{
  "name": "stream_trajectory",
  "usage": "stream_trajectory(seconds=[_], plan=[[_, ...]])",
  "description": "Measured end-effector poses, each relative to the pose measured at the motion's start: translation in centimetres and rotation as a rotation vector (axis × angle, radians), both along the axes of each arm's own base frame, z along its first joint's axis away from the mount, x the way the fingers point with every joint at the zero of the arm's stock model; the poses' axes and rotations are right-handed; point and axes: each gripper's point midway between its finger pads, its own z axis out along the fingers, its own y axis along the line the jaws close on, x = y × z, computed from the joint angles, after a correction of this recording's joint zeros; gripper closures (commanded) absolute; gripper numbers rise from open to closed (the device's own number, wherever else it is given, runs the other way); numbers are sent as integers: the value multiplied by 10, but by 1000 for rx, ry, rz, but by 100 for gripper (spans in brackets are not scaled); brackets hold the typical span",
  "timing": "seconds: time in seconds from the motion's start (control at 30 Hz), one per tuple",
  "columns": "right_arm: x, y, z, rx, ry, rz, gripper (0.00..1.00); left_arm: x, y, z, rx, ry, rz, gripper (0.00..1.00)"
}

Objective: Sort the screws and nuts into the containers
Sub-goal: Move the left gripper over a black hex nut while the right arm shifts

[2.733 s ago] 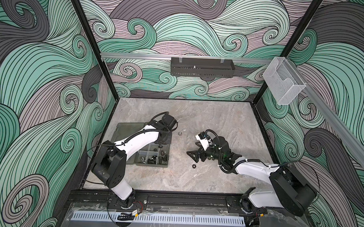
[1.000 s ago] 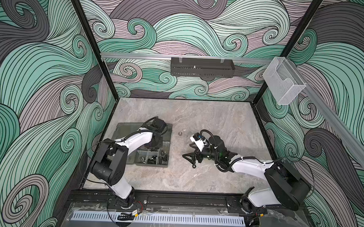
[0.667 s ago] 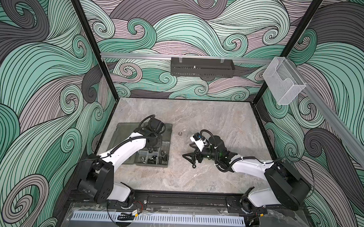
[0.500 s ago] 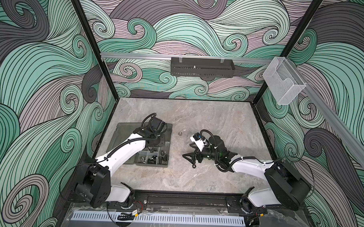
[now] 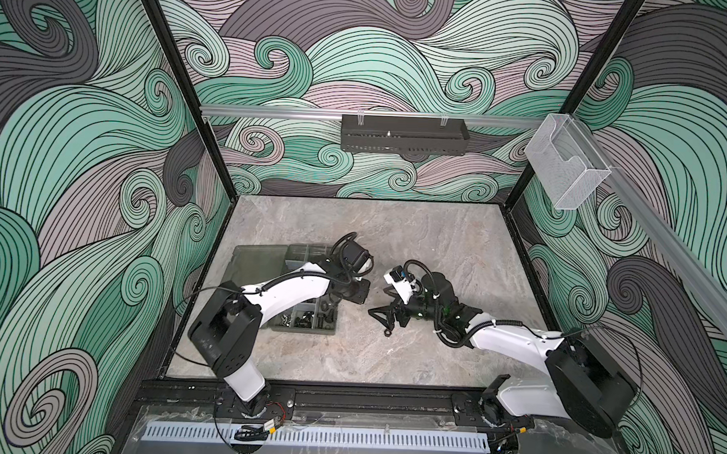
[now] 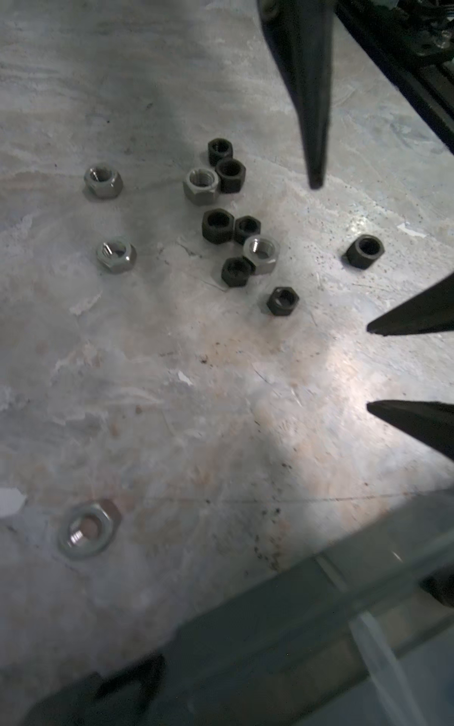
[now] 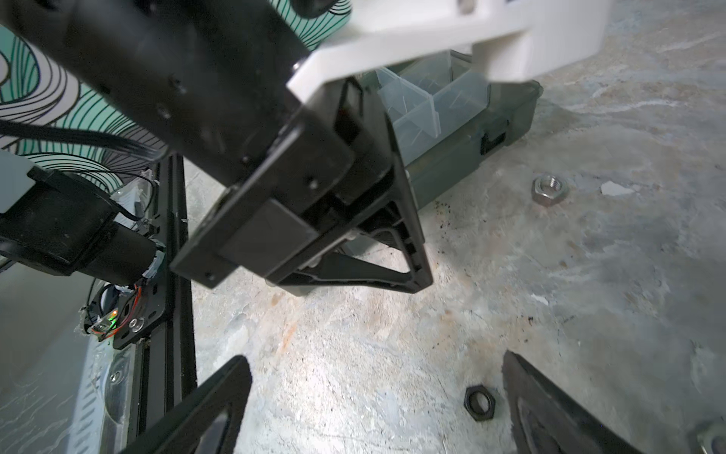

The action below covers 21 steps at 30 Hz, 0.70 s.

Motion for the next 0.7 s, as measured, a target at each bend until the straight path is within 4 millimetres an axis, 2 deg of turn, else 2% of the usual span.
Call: stream_trajectory(seconds=[0.13,0.23,0.4,0.6,0.7], plan=[[-10,-12,2,-23,21,-17,1,-4,-15,-14,-2,20,-46,67],[-26,-29,7,1,-13,-36,1,-10,-24,-21,-9,34,-77,67],[-49,-59,0,36,-80,-80,1,-24,-34,-37,24,53,-133,66],[-52,-64,14,83,-137,-92,1,-32,-38,-57,70,69,-169,65],[-52,-64,13,83,-133,-92,1,-31,-39,-60,87,65,-173,64]])
